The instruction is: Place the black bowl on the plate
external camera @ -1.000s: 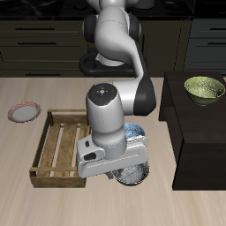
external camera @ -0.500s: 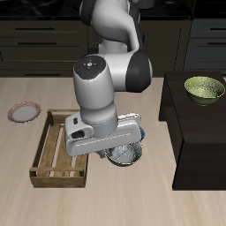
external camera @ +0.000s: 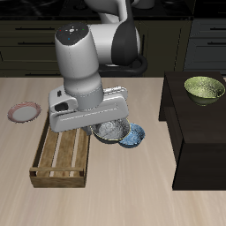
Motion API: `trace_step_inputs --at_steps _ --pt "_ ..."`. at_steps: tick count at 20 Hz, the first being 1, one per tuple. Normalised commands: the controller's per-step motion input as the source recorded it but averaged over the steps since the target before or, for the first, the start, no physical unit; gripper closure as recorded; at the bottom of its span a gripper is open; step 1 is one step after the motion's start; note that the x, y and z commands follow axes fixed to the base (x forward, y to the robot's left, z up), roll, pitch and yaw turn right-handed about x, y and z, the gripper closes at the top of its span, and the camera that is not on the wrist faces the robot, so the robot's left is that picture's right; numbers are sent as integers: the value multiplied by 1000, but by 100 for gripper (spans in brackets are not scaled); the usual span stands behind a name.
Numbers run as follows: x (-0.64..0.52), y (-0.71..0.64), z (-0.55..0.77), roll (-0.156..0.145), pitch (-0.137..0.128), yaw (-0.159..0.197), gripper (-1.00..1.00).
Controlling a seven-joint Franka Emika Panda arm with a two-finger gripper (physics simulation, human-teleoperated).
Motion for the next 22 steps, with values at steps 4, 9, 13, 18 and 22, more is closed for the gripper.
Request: trace_step_inputs --at_steps 4,9,13,18,22 --pt "-397 -156 105 17 -32 33 100" --pt "-289 -72 48 18 -11 1 100" --pt "-224 -162 27 2 -16 -24 100" --pt "-358 -421 32 -62 -13 -88 100" --pt "-444 -644 79 -128 -46 -36 100"
